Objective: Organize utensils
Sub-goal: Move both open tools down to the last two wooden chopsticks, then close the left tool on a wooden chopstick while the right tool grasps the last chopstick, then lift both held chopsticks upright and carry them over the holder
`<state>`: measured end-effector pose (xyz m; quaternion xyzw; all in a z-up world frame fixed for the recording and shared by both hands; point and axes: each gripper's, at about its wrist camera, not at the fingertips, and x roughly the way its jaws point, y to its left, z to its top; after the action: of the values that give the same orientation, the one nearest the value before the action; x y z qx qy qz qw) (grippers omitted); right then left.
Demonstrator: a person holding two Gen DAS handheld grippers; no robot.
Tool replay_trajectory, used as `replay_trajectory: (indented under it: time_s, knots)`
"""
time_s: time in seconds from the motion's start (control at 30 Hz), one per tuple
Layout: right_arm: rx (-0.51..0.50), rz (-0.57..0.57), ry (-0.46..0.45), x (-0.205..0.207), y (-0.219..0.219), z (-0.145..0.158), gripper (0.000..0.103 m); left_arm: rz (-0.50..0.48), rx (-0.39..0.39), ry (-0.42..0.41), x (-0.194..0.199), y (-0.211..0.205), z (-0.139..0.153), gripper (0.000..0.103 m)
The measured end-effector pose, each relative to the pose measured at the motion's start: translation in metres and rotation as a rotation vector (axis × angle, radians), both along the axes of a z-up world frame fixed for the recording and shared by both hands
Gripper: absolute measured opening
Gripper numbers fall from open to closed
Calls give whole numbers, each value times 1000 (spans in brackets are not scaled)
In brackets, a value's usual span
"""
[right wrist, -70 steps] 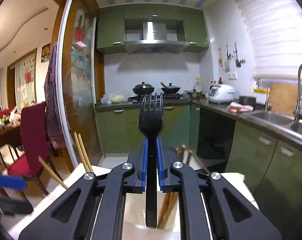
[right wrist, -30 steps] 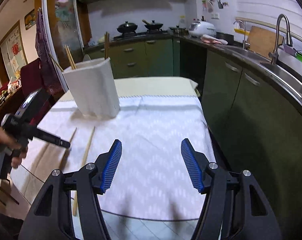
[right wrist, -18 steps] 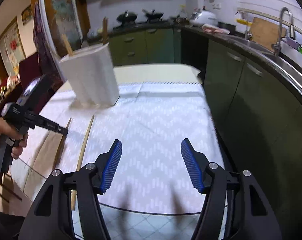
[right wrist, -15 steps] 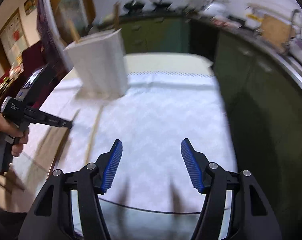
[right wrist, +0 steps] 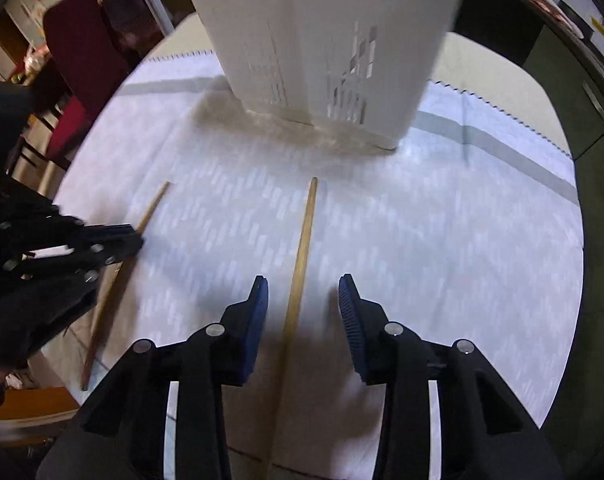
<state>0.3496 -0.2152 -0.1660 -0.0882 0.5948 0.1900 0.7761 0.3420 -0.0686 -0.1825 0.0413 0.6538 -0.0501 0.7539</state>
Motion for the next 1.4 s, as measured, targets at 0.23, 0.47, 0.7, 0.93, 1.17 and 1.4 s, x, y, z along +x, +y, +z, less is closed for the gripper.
replay_trajectory:
  time_s: [0.23,0.47,0.7,0.93,1.17,1.4]
  knots:
    - [-62,5,47,11,21,-14,30,-35,10,-8,-5,7,-1,7]
    - [-90,6,39,15,29,-16,8,-23,-4,-5,-2,-2,0,7]
    - [-18,-4,2,11,23,-2,7,-24,-26,-18,-3,5,-1,6]
    - [104,-26,-116,-12,-10,53,7,-40,-58,-90,-8,14,31,6]
    - [202,-51,-229,-47,-43,96,7,-75,-88,-188,-27,17,81,6]
    - [239,-57,-299,-76,-62,121,7,-106,-103,-240,-48,12,117,6]
